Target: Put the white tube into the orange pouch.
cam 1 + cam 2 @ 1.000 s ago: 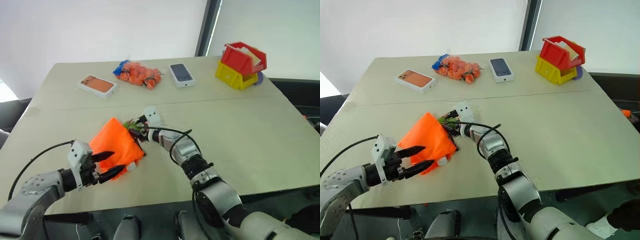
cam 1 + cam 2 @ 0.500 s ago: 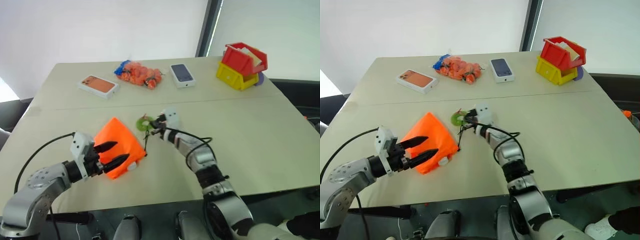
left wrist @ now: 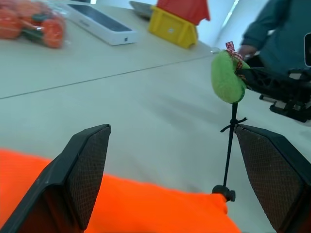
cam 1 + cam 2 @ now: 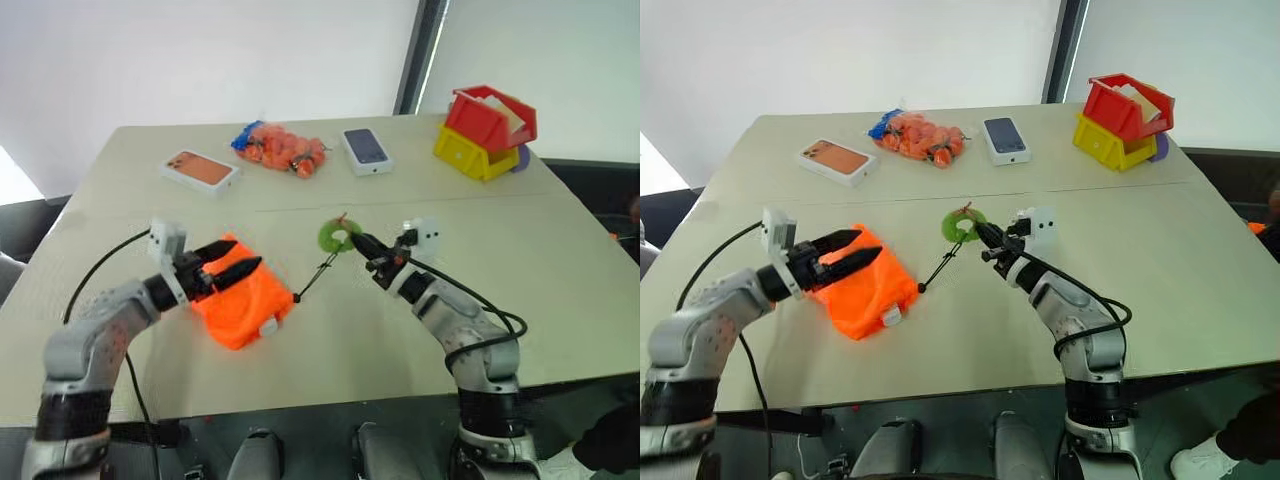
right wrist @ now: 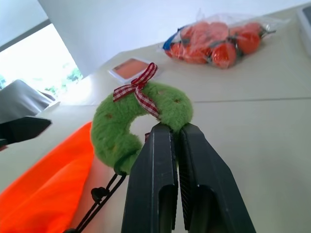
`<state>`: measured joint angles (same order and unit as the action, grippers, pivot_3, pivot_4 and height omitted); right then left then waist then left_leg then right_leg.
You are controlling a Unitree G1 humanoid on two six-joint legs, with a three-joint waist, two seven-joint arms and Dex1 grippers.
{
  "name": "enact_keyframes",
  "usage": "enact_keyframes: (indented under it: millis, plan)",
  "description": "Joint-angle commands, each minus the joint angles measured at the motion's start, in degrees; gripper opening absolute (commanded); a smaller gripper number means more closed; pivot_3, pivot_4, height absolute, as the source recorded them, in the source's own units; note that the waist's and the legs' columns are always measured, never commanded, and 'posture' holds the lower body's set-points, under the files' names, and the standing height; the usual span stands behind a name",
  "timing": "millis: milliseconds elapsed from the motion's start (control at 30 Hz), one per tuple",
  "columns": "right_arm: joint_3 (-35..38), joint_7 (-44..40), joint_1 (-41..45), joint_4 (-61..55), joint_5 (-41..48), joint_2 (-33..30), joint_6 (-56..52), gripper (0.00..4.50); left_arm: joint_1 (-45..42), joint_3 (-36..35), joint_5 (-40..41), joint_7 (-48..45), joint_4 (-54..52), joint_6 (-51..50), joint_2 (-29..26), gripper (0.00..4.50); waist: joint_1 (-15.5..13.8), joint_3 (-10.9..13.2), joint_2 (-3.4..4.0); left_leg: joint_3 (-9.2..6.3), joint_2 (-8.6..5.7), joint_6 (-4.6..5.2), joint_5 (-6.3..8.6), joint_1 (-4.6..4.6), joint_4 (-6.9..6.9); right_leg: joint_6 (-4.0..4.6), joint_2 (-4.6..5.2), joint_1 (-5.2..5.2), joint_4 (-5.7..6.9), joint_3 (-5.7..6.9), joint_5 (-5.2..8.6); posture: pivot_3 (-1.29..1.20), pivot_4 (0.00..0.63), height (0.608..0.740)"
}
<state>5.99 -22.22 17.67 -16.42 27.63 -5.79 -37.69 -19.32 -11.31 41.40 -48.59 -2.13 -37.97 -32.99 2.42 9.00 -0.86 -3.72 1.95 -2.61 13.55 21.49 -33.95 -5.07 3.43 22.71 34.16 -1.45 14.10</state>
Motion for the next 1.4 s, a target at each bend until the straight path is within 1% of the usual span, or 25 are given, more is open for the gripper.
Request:
enact_keyframes:
  millis: [33,67,133,233,433,533,767,867,967,1033,1267,1400]
  plan:
    - [0.33,0.75,0.79,-2.62,1.41,-0.59,0.45,0.0,-4.95,3.72,-0.94,-6.91,5.49,-0.68,-1.4,4.43,0.09,0.0,0.0,0.02,-0.01,0.0,0.0,0.02,0.02,0.05,0.01,0.01,0.0,0.0,-0.03,0.0,0.15,0.74]
    - [0.19,0.89,0.86,-2.63,1.33,-0.77,0.63,0.0,-6.52,5.31,-1.75,-9.01,7.22,-0.84,-1.77,4.43,0.1,0.01,0.01,0.03,-0.01,0.0,0.0,0.03,0.04,0.17,0.0,0.03,0.0,-0.01,-0.11,0.0,0.15,0.74]
    - [0.02,1.07,0.99,-2.56,1.28,-0.95,0.82,0.0,-8.49,7.13,-2.54,-11.84,9.5,-1.09,-2.14,4.43,0.11,0.01,0.01,0.01,0.0,0.01,0.0,0.03,0.13,0.13,-0.03,0.08,0.03,-0.01,-0.09,0.0,0.15,0.74]
    - [-0.25,1.17,1.17,-2.35,1.04,-1.32,1.17,0.0,-10.8,11.65,-5.42,-16.2,10.53,0.21,-2.36,4.43,0.06,0.01,0.01,-0.03,0.02,0.02,-0.01,0.02,0.23,0.11,-0.09,0.11,0.05,-0.01,-0.07,0.0,0.15,0.74]
    - [-1.12,1.09,1.51,-2.18,0.75,-2.01,1.72,0.0,-10.99,18.18,-13.61,-18.16,8.0,7.16,-2.42,4.43,0.01,0.01,0.01,-0.02,0.02,0.02,0.0,0.01,0.21,0.12,-0.07,0.09,0.04,-0.03,-0.07,0.0,0.15,0.74]
    - [-2.08,0.66,1.82,-2.3,0.75,-2.3,2.02,0.0,-10.95,21.12,-16.35,-20.08,7.78,8.42,-2.97,4.43,0.01,0.02,0.02,-0.02,0.02,0.02,0.0,0.01,0.2,0.12,-0.06,0.09,0.04,-0.04,-0.07,0.0,0.15,0.74]
    - [-4.81,-1.66,1.79,-3.29,1.15,-3.05,2.23,0.0,-15.91,26.37,-21.71,-26.06,16.21,11.48,-1.7,4.43,-0.03,0.02,0.02,-0.02,0.02,0.02,0.0,0.03,0.17,0.12,-0.07,0.1,0.04,-0.03,-0.07,0.0,0.15,0.74]
    - [-5.77,-2.11,1.47,-3.5,0.79,-3.31,2.73,0.0,-18.36,27.11,-22.91,-28.12,19.87,12.57,-0.42,4.43,-0.1,0.02,0.01,-0.02,0.02,0.02,0.0,0.04,0.13,0.11,-0.07,0.08,0.04,-0.03,-0.06,0.0,0.15,0.74]
    - [-6.22,-1.98,1.29,-3.86,0.68,-3.31,3.1,0.0,-19.89,27.14,-23.81,-29.54,22.49,12.92,0.42,3.64,-0.1,0.02,0.01,-0.02,0.02,0.02,0.0,0.05,0.14,0.11,-0.07,0.08,0.03,-0.03,-0.06,0.0,0.15,0.74]
    - [-6.38,-1.87,1.13,-4.52,0.89,-3.33,3.17,0.0,-20.37,27.93,-25.28,-30.67,23.56,14.0,0.22,2.74,-0.05,0.02,0.01,-0.02,0.02,0.03,0.0,0.04,0.14,0.1,-0.08,0.08,0.05,-0.03,-0.06,0.0,0.15,0.74]
    - [-6.35,-2.07,1.24,-6.85,1.57,-3.6,2.91,0.0,-21.69,28.81,-28.2,-33.24,26.05,16.08,0.24,2.74,-0.04,0.01,0.01,-0.04,0.02,0.03,0.0,0.02,0.12,0.09,-0.09,0.07,0.1,-0.03,-0.05,0.0,0.15,0.74]
    - [-6.02,-2.42,1.59,-7.92,2.59,-3.74,2.85,0.0,-21.8,28.83,-29.63,-33.75,26.89,17.52,0.44,2.74,-0.06,0.02,0.01,-0.04,0.02,0.03,0.0,0.02,0.09,-0.07,-0.09,0.06,0.1,-0.03,0.04,0.0,0.15,0.74]
